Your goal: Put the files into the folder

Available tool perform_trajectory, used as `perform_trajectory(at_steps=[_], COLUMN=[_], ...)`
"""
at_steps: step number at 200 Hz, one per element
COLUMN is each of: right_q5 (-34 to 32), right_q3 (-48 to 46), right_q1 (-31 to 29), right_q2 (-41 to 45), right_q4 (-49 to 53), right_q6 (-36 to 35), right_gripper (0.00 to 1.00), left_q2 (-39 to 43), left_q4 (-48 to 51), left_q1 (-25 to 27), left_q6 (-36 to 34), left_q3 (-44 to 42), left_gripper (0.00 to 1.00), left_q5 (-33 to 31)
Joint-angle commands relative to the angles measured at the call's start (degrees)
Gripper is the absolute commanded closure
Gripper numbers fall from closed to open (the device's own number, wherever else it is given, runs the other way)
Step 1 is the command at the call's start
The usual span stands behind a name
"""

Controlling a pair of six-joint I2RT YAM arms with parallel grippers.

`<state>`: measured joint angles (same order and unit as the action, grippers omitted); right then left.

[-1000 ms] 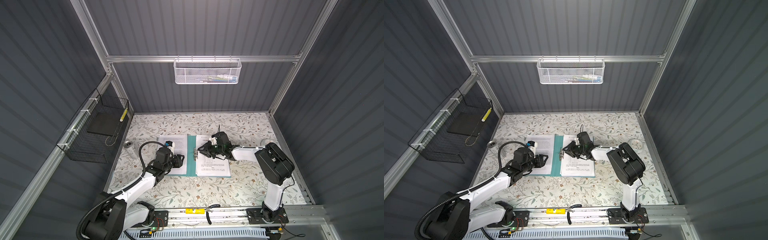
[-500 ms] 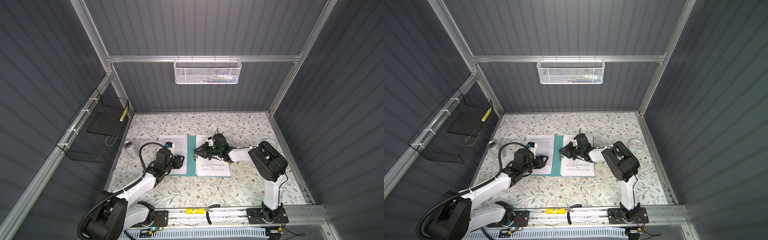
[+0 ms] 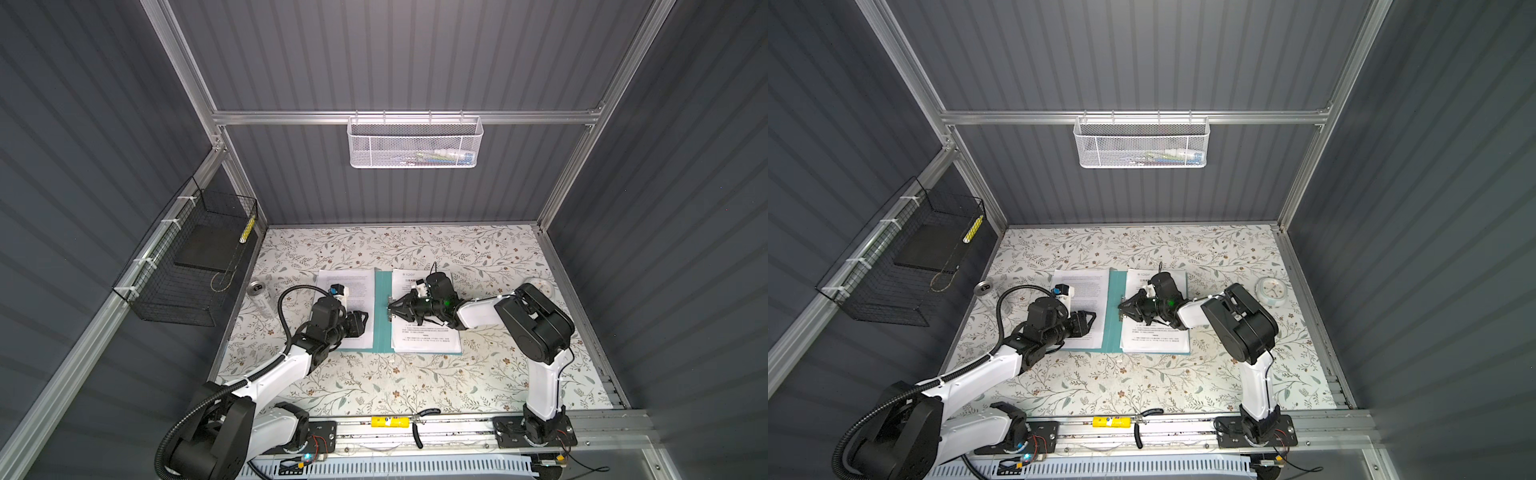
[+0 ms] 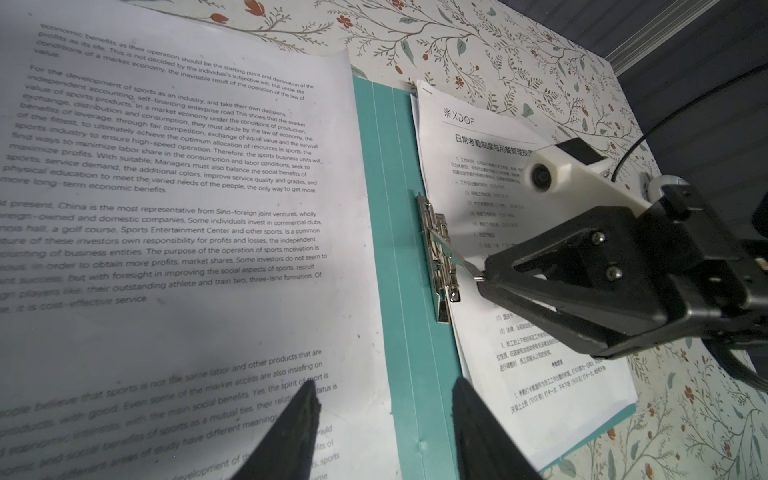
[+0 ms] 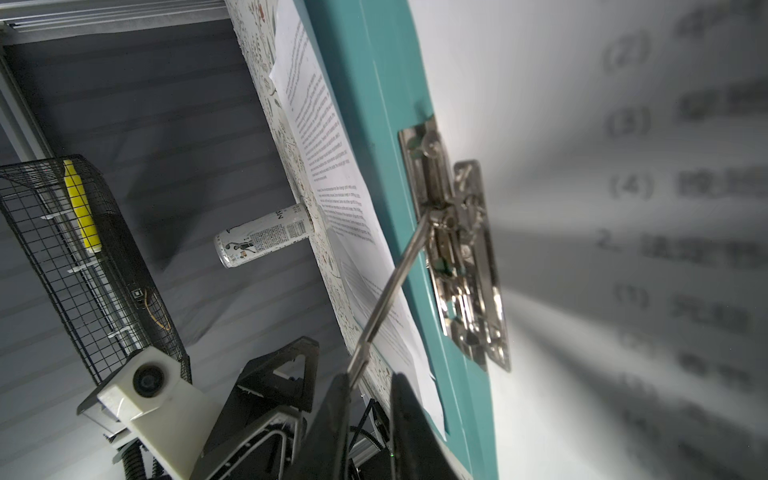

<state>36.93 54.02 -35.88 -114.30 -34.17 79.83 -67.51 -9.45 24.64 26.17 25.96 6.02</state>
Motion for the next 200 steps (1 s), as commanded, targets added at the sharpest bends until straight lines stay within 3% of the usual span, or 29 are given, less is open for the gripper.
perform_trajectory(at_steps=[1,200], right_q5=[0.4,0.2], right_q3=[-0.3,-0.5], right_q1=[-0.4,-1.2], right_q2=[-1.3,-4.5], right_q4=[-2.3,-8.6], right_q6=[0.8,3.4], right_gripper=[0.78,0.86], left_q2=[-0.4,-2.0], left_q4=[-0.1,-1.3], left_q1=[-0.3,-0.5], left_q6=[-0.4,0.0], left_q3=[0.1,-1.3], left_gripper=[0.47,0.46], left_q5=[0.8,1.6])
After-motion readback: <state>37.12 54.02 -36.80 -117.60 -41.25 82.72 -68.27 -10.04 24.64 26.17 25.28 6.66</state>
